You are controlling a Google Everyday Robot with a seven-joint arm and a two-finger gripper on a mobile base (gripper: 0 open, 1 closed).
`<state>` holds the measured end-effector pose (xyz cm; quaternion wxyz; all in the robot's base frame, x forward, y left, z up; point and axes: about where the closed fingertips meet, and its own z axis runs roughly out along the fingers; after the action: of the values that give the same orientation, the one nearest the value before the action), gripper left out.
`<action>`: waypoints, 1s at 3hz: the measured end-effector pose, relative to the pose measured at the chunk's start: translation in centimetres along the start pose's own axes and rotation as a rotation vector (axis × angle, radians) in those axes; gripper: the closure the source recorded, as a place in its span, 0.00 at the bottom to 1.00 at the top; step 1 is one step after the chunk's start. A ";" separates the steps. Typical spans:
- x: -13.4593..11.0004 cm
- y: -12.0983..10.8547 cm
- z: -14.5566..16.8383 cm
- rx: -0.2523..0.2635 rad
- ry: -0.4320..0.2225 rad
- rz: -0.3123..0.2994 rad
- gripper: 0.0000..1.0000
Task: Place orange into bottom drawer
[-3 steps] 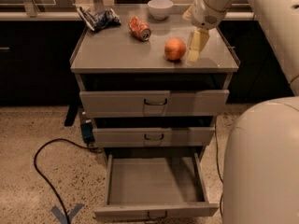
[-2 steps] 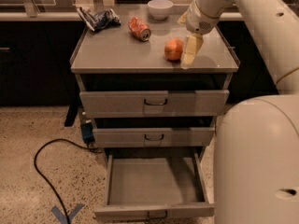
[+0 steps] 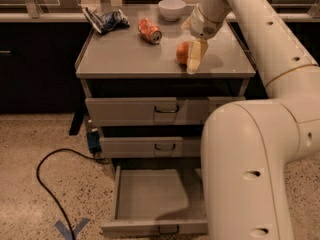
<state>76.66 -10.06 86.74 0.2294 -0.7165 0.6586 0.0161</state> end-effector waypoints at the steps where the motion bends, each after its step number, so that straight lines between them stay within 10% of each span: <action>1: -0.5 -1.0 0.9 -0.003 0.010 -0.024 0.00; 3: -0.1 -1.7 2.5 -0.016 0.055 -0.028 0.00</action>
Offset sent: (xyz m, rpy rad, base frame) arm 0.0443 0.0003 0.0077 -0.0908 0.0294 0.0346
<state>78.94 -9.06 85.08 0.2055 -0.7277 0.6544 -0.0015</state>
